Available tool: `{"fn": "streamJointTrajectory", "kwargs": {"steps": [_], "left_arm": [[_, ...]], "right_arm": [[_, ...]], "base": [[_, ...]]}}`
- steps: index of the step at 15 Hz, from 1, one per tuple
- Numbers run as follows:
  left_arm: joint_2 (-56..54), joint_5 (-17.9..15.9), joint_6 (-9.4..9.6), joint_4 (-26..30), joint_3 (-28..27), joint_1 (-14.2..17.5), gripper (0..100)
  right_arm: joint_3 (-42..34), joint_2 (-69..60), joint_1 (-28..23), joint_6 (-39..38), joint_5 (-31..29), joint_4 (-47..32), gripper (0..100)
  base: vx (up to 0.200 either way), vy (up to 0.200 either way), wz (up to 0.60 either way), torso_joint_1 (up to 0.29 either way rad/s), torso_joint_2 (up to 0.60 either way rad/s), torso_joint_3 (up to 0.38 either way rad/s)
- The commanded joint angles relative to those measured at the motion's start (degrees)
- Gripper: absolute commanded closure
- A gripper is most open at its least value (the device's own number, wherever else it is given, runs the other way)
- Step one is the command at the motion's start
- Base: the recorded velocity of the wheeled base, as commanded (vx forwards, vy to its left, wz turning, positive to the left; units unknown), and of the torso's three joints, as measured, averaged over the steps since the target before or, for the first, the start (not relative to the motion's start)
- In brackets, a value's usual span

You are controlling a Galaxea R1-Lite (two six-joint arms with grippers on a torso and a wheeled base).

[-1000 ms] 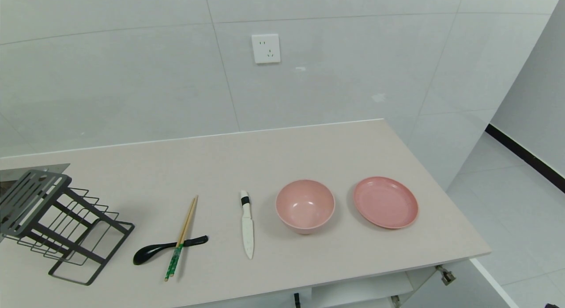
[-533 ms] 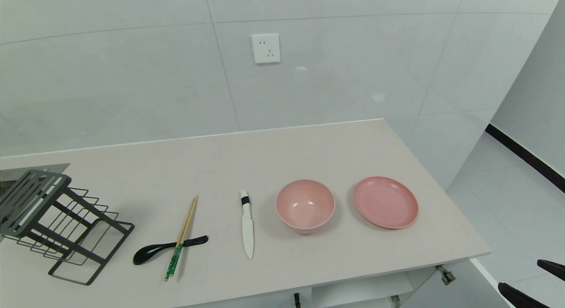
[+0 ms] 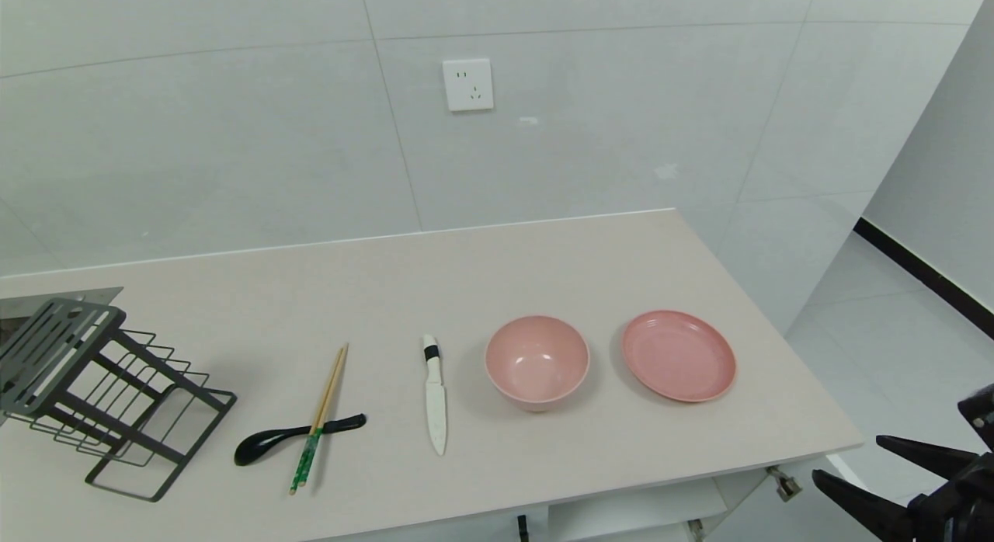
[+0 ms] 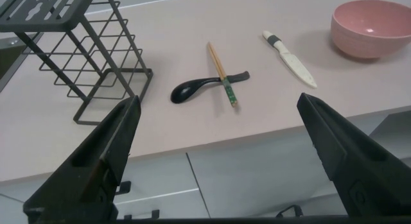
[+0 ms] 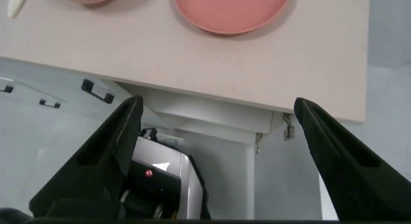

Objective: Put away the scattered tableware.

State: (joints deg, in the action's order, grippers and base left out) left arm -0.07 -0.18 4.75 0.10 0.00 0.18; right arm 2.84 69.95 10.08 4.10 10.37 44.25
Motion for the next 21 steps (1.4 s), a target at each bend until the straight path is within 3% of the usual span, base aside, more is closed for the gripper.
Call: {"fn": "streamJointTrajectory", "kwargs": {"steps": [1,10,16,21], "left_arm": [[0.07,0.01,-0.01,-0.01,0.0,-0.01,0],[0.07,0.01,-0.18,-0.01,0.0,-0.01,0],[0.07,0.01,-0.18,0.08,0.0,-0.01,0],[0.07,0.01,-0.27,0.08,0.0,-0.01,0]], "right_arm": [[0.15,8.36,0.03,0.21,0.26,3.65,0],[7.88,23.3,-0.77,1.0,2.37,8.66,0],[15.09,35.43,-4.28,1.79,4.66,12.61,0],[24.49,41.58,-4.28,2.06,4.74,12.61,0]], "base": [[0.0,0.0,0.0,0.0,0.0,0.0],[0.0,0.0,0.0,0.0,0.0,0.0],[0.0,0.0,0.0,0.0,0.0,0.0],[0.0,0.0,0.0,0.0,0.0,0.0]]}}
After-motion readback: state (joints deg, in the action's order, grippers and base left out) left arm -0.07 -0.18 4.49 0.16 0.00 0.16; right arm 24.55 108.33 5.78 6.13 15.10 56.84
